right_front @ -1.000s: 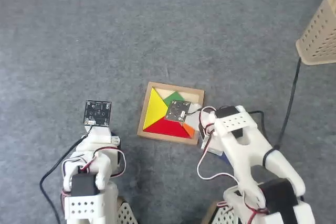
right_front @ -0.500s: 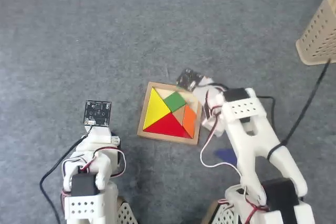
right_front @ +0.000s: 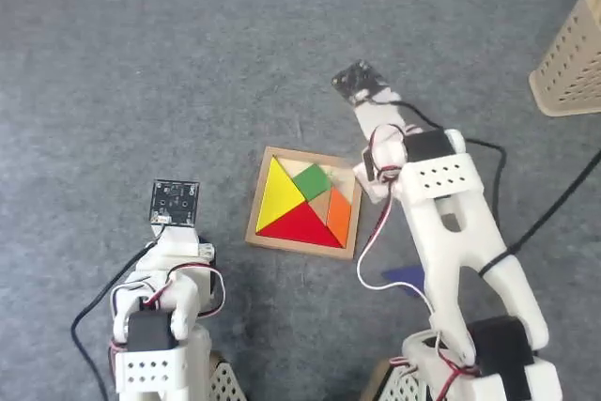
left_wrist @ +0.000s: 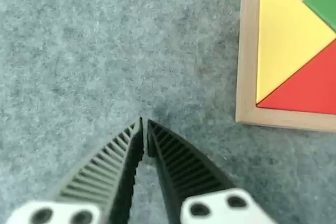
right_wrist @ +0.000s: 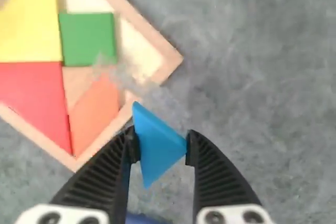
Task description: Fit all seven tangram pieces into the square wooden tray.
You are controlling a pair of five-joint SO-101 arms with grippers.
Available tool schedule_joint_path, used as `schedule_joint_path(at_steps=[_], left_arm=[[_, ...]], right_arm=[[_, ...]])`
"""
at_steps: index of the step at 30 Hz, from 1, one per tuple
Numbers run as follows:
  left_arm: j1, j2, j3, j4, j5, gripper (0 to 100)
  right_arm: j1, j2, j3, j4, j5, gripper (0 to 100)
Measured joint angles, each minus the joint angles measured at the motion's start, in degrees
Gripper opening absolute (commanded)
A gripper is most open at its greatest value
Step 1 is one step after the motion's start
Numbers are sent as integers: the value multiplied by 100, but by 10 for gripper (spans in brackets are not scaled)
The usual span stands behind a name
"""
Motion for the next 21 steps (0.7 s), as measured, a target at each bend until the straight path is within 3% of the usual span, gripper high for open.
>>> schedule_joint_path(at_steps=[7, 16, 21], left_arm=[[0, 0, 0, 0, 0, 17], [0, 0, 0, 0, 0, 17], [9, 0, 0, 0, 0, 17]], right_arm=[[-422, 448, -651, 176, -53, 21], [-536, 2822, -2611, 229, -334, 20], [-800, 4044, -4202, 923, -334, 20]])
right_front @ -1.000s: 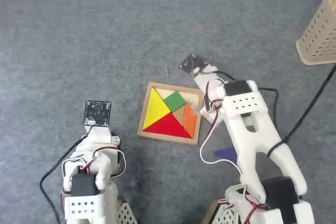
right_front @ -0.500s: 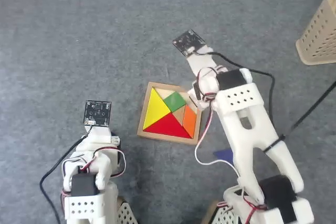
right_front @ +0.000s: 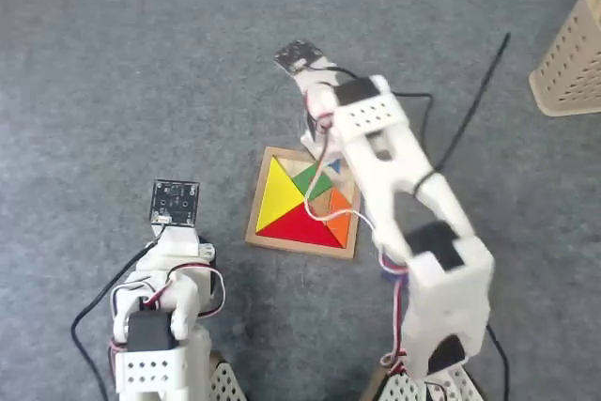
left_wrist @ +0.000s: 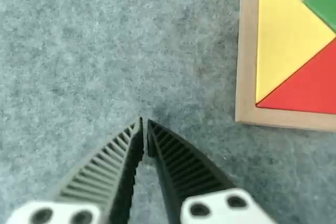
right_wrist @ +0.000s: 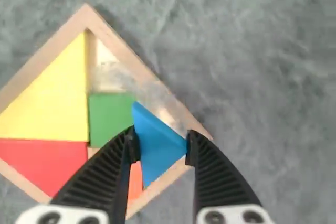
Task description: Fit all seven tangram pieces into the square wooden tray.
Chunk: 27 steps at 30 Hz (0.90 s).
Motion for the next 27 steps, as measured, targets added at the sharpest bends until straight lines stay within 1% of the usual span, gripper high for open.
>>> schedule_joint_path(at_steps=[5, 7, 8, 10, 13, 16, 19, 20, 22, 25, 27], left_arm=[[-9, 0, 0, 0, 0, 17], [0, 0, 0, 0, 0, 17], [0, 0, 0, 0, 0, 17], [-9, 0, 0, 0, 0, 17], [-9, 0, 0, 0, 0, 17], [-9, 0, 0, 0, 0, 17], [-9, 0, 0, 0, 0, 17], [-9, 0, 0, 0, 0, 17], [-9, 0, 0, 0, 0, 17], [-9, 0, 0, 0, 0, 17], [-9, 0, 0, 0, 0, 17]], right_arm=[[-229, 985, -1547, 677, -88, 19], [-246, 1284, -2040, 905, -466, 19], [-246, 1398, -2224, 1011, -800, 19], [-246, 1591, -2549, 1213, -1723, 24], [-246, 1811, -2796, 1547, -3464, 25], [-334, 1908, -2857, 1916, -5073, 51], [-510, 1908, -2857, 2215, -6286, 61], [-580, 1925, -2857, 2286, -6585, 61], [-721, 1952, -2857, 2374, -6936, 61], [-870, 1960, -2857, 2470, -7103, 36], [-905, 1960, -2857, 2470, -7103, 43]])
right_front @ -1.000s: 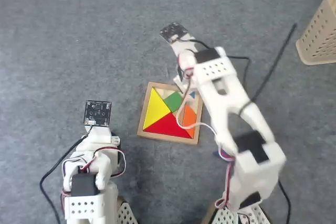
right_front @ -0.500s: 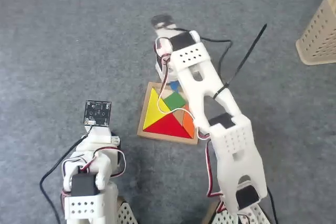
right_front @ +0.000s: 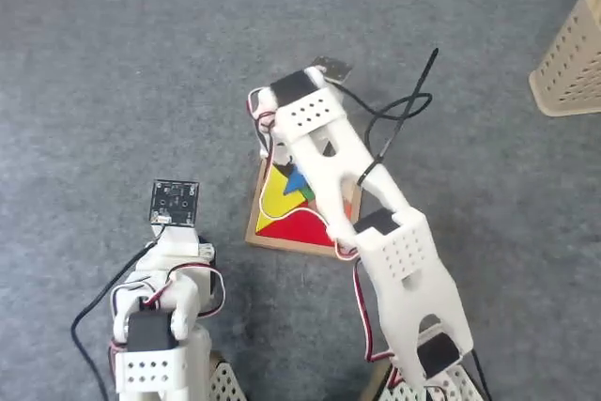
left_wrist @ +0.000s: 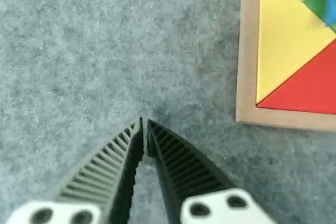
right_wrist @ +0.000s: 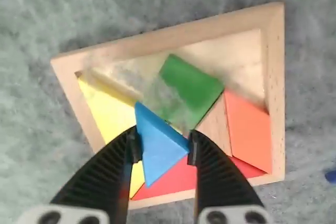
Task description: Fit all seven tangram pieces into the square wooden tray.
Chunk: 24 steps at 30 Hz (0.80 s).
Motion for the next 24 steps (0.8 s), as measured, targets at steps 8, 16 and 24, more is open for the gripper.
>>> schedule_joint_path(at_steps=[8, 16, 24], left_arm=[[0, 0, 0, 0, 0, 17], [0, 0, 0, 0, 0, 17], [0, 0, 0, 0, 0, 17]], right_arm=[[-132, 0, 0, 9, 273, 147], [-378, 0, 0, 9, 695, 187], [-308, 0, 0, 9, 1160, 64]])
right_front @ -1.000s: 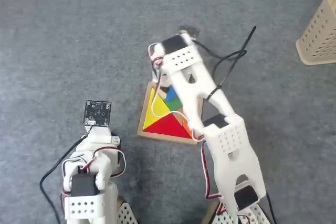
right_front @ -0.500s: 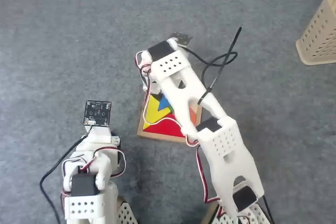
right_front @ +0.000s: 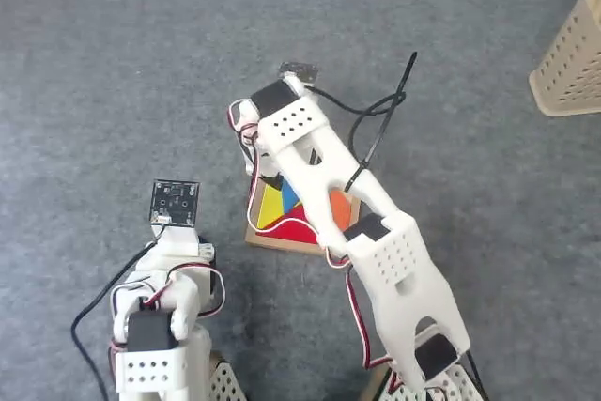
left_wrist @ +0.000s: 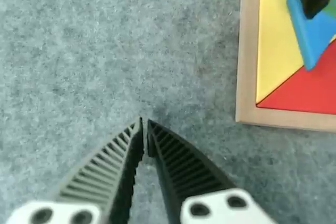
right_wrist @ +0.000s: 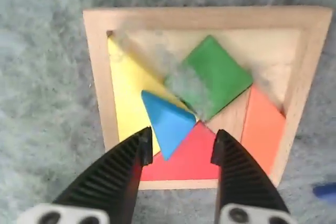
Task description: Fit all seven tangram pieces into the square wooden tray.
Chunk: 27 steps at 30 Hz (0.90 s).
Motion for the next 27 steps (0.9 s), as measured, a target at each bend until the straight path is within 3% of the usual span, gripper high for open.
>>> schedule_joint_path(at_steps=[1, 6, 11, 16, 21, 27], left_arm=[[0, 0, 0, 0, 0, 17], [0, 0, 0, 0, 0, 17], [0, 0, 0, 0, 0, 17], [0, 0, 0, 0, 0, 17], [0, 0, 0, 0, 0, 17], [0, 0, 0, 0, 0, 17]], right_arm=[[70, 0, 0, 0, 264, 7], [396, -132, -132, 18, 1415, 9], [431, -1073, 26, 18, 1697, 6], [413, -2453, 1125, -211, 1952, 6], [369, -3903, 3543, -1943, 2514, 6], [88, -5292, 6875, -4545, 3956, 6]])
